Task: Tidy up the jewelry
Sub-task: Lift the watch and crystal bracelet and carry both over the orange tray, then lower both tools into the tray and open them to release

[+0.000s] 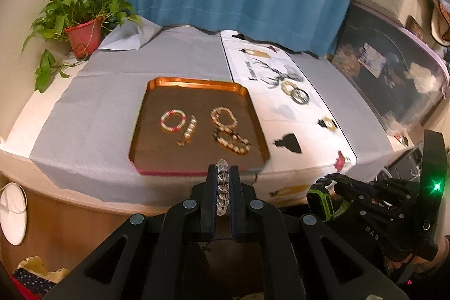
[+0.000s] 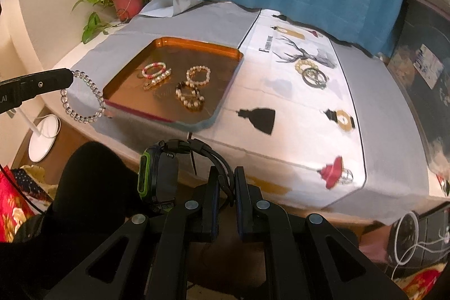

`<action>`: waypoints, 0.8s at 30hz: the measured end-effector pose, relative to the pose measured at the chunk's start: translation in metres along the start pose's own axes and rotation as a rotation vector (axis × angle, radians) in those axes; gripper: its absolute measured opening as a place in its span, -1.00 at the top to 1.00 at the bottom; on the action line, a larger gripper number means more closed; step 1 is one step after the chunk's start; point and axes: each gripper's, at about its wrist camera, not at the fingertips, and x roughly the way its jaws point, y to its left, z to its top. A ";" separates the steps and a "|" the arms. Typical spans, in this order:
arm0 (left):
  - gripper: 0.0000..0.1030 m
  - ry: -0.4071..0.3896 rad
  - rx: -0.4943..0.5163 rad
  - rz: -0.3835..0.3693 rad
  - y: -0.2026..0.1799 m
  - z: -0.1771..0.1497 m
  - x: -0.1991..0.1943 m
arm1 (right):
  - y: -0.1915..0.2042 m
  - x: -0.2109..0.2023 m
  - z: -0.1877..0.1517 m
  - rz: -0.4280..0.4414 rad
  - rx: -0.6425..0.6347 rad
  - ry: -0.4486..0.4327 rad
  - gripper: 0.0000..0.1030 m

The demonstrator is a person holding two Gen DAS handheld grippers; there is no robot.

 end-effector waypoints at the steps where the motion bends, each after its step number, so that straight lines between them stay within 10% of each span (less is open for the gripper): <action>1: 0.90 -0.002 -0.004 0.000 0.003 0.004 0.003 | 0.000 0.004 0.005 0.003 -0.001 0.000 0.79; 24: 0.90 0.008 -0.010 0.058 0.062 0.110 0.144 | 0.010 0.158 0.150 0.062 0.031 0.009 0.75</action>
